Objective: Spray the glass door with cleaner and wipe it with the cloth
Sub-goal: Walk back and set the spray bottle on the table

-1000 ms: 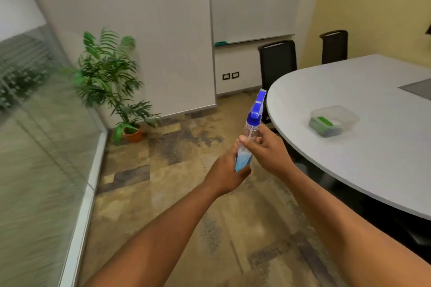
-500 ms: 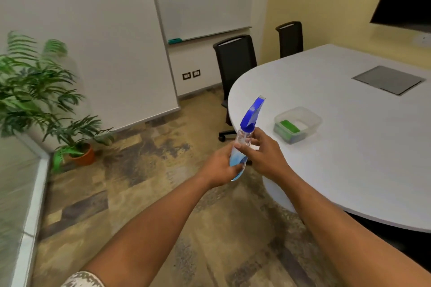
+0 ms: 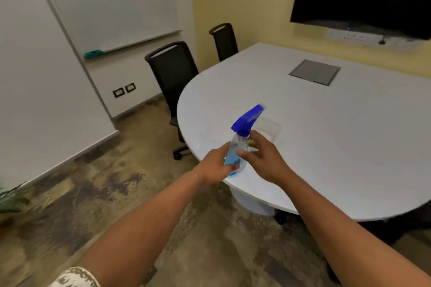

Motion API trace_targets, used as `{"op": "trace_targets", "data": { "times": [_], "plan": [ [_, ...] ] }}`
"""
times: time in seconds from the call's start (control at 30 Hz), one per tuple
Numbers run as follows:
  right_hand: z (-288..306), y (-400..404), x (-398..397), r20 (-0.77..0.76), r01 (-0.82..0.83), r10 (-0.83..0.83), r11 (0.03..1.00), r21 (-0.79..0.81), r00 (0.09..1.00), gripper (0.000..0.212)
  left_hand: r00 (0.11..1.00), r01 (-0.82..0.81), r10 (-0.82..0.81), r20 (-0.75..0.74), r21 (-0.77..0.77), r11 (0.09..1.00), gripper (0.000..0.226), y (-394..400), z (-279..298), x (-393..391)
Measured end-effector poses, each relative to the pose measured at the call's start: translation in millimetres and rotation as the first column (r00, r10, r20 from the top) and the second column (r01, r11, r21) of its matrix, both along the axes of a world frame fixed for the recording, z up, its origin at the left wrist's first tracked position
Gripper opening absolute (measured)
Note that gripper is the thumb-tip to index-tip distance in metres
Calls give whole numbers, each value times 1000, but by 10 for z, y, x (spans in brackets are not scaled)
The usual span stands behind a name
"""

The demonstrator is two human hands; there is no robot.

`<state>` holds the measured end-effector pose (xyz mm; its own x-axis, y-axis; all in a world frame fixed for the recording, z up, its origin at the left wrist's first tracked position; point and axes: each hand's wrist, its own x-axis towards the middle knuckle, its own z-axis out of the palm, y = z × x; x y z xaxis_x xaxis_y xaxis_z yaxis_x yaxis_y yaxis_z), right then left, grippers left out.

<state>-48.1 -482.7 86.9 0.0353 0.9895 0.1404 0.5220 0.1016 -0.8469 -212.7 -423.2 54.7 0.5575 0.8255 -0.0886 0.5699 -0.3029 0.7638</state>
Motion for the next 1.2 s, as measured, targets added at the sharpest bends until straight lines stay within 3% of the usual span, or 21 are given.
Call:
{"op": "trace_targets", "data": {
  "times": [0.17, 0.37, 0.73, 0.97, 1.2],
  "plan": [
    [-57, 286, 356, -11, 144, -144, 989, -20, 990, 52, 998, 19, -15, -65, 59, 998, 67, 400, -63, 471],
    [-155, 636, 1064, -35, 278, -280, 959, -58, 959, 47, 994, 95, -87, -60, 143, 985, 47, 877, -111, 1151],
    [-378, 1216, 2220, 10, 411, -413, 904, -120, 911, 52, 980, 151, -141, -138, 65, 986, 53, 1463, -303, 2387],
    [-602, 1450, 2454, -52, 480, -495, 859, -177, 867, 54, 970, 200, -197, -142, 5, 980, 49, 1793, -475, 2770],
    [-849, 1555, 2528, -66, 568, -595, 791, -229, 801, 47, 918, 347, -352, -185, -59, 936, 47, 2074, -698, 3001]
  ]
}}
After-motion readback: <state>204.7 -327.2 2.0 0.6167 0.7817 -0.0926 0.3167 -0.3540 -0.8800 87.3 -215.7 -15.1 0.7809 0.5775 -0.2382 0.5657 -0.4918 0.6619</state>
